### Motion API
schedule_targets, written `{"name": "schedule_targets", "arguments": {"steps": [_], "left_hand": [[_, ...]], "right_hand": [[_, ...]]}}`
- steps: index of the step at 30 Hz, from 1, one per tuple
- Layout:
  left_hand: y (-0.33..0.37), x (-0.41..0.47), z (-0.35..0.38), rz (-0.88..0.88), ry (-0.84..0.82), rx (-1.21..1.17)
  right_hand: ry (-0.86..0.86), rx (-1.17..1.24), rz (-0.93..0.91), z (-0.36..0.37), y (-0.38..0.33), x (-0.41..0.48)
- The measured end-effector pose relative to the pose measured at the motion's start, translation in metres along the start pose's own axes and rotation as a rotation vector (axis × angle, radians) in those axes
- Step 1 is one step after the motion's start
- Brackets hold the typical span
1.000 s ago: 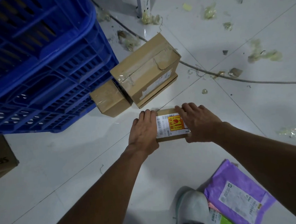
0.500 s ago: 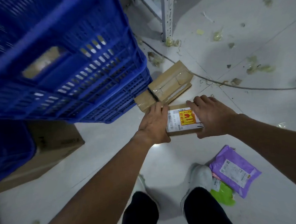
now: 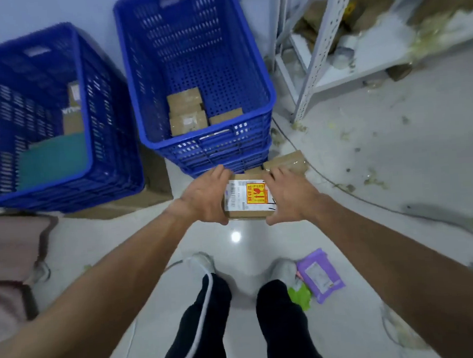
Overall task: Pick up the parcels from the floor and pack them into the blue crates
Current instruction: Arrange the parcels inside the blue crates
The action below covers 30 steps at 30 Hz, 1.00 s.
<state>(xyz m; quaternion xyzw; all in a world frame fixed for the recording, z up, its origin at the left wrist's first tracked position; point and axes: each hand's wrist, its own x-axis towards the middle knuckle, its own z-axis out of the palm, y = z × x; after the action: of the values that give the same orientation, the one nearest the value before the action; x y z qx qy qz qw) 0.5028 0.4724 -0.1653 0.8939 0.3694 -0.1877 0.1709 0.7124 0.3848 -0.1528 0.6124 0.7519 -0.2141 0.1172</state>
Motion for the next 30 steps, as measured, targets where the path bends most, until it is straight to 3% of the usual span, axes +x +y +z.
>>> {"name": "schedule_targets", "arguments": {"steps": [8,15,23,30], "left_hand": [[-0.051,-0.118,-0.089,-0.179,0.150,-0.070],[-0.153,-0.215,-0.149,-0.294,0.348,-0.042],[-0.255,-0.303,-0.171,-0.335,0.473,-0.088],[-0.306,-0.319,-0.163,-0.398,0.471,-0.112]], "right_hand": [[0.079,-0.198,-0.162,-0.126,-0.097,0.009],[0.210,-0.396,-0.275,-0.223,-0.218,0.058],[0.294,-0.382,-0.356,-0.261,-0.339,0.104],[0.270,-0.415,-0.386,-0.270,-0.384,0.149]]}}
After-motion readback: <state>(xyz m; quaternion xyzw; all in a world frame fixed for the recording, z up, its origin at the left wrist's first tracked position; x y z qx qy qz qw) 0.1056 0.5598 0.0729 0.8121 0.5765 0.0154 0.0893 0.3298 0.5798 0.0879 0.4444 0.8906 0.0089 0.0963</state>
